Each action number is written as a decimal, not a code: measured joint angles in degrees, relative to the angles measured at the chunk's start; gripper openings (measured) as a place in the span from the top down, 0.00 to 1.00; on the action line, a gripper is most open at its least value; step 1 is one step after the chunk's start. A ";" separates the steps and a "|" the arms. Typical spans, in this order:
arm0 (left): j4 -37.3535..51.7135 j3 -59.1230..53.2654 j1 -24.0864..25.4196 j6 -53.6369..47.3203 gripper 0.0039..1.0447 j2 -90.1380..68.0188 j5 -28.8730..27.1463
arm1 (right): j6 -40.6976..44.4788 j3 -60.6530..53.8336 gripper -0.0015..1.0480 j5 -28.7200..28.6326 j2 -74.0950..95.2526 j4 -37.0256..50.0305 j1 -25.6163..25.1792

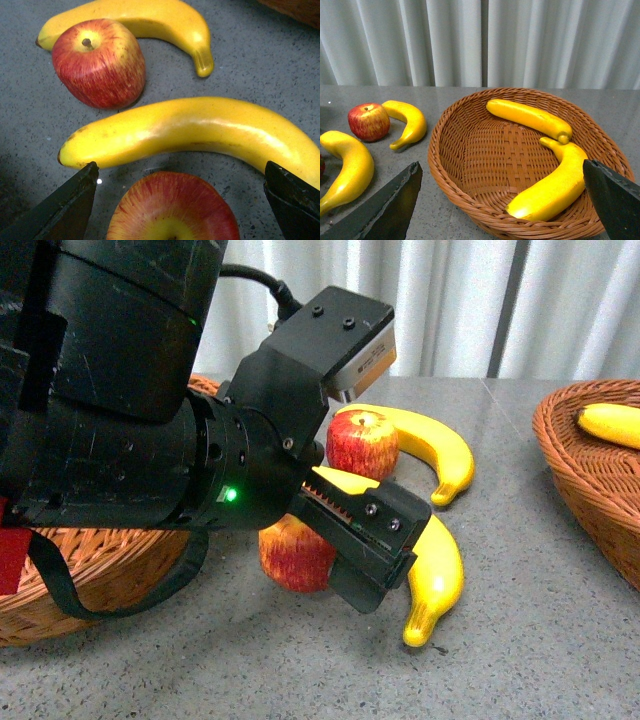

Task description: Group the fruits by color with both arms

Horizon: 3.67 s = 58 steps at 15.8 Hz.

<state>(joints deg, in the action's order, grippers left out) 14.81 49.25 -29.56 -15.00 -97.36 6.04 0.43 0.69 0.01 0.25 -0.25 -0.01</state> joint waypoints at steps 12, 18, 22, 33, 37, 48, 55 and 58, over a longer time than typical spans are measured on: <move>-4.94 -0.44 11.26 11.39 0.48 15.32 -5.46 | -0.02 0.00 0.06 0.00 0.00 0.00 0.00; -4.68 -5.35 22.67 19.61 0.49 12.13 -9.64 | 0.00 0.00 0.06 0.00 0.00 -0.02 0.00; -3.52 -6.43 23.02 19.56 0.44 9.07 -9.49 | 0.00 0.00 0.06 0.00 0.00 -0.02 0.00; -6.16 15.02 7.23 16.39 0.06 0.22 -1.27 | 0.00 0.00 0.06 0.00 0.00 0.00 0.00; -6.23 25.42 4.13 8.59 0.06 -12.37 -0.02 | 0.00 0.00 0.06 0.00 0.00 0.00 0.00; -7.13 34.01 5.75 5.49 0.06 -24.83 6.10 | -0.02 0.00 0.06 0.00 0.00 0.00 0.00; -9.64 33.77 5.40 5.09 0.37 -25.00 6.80 | -0.02 0.00 0.06 0.00 0.00 0.00 0.00; -8.46 29.75 6.08 4.44 0.39 -19.74 3.34 | 0.00 0.00 0.06 0.00 0.00 -0.02 0.00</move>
<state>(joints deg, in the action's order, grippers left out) 6.35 79.00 -23.49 -10.57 -117.10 9.39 0.43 0.69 0.01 0.25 -0.27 -0.01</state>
